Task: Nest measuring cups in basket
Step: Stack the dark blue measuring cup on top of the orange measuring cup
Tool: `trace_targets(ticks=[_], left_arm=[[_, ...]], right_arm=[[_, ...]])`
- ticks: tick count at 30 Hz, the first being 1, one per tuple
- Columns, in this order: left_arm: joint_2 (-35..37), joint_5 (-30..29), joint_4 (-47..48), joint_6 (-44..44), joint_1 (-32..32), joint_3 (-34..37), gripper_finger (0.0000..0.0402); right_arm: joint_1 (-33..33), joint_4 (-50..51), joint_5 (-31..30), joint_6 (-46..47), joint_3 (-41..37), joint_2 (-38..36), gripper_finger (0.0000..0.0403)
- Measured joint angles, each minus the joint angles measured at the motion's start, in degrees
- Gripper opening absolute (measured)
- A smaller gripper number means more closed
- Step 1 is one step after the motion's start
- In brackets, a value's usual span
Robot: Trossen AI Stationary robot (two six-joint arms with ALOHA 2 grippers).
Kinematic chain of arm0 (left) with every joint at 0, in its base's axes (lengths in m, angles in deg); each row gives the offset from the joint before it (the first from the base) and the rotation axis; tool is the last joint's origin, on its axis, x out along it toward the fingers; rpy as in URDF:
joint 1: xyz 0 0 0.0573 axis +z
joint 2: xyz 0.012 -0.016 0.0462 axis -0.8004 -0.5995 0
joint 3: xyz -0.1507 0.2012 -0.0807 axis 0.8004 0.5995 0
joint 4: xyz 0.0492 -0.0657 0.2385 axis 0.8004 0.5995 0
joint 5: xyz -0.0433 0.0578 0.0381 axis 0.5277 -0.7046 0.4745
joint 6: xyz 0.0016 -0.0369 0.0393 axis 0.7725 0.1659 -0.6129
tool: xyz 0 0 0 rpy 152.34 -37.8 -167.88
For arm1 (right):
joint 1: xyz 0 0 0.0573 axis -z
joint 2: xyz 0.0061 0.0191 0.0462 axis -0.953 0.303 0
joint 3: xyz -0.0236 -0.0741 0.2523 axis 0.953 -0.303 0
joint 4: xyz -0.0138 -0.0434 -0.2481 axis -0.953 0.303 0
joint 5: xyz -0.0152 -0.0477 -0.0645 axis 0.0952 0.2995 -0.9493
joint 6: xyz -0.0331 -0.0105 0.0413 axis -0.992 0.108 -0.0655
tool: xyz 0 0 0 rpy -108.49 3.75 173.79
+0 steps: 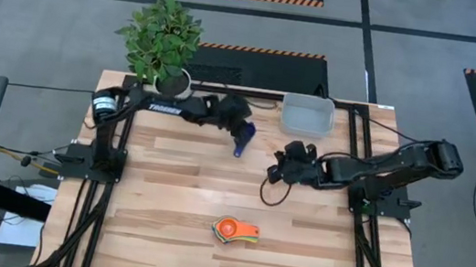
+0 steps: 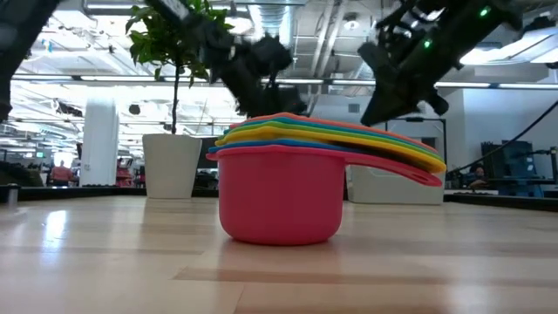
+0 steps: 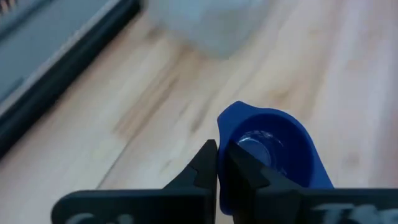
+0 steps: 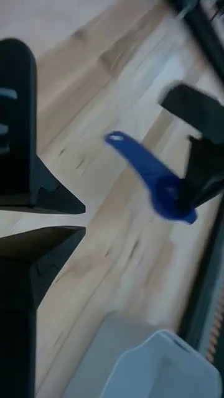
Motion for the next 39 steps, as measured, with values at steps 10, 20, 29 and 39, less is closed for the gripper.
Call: trace_targets(ticks=[10, 20, 29, 39], left_arm=[[6.7, -15.3, -10.9, 2.6, -14.4, 1.6, 0.0004], [11.0, -24.5, -30.2, 8.3, -19.4, 12.3, 0.0005], [11.0, -27.1, -33.9, 8.6, -21.8, 14.7, 0.0006], [13.1, -30.4, -21.8, 9.2, -24.4, 14.6, 0.0007]], right_arm=[[-13.2, -14.1, -14.8, -0.9, -3.4, 0.0, 0.0068], [-12.3, -51.6, -3.6, -17.2, -14.4, 0.8, 0.0161], [-8.0, -53.4, -0.6, -18.0, -9.7, 10.7, 0.0176], [-8.2, -44.0, 6.8, -17.8, -8.1, 9.4, 0.0016]])
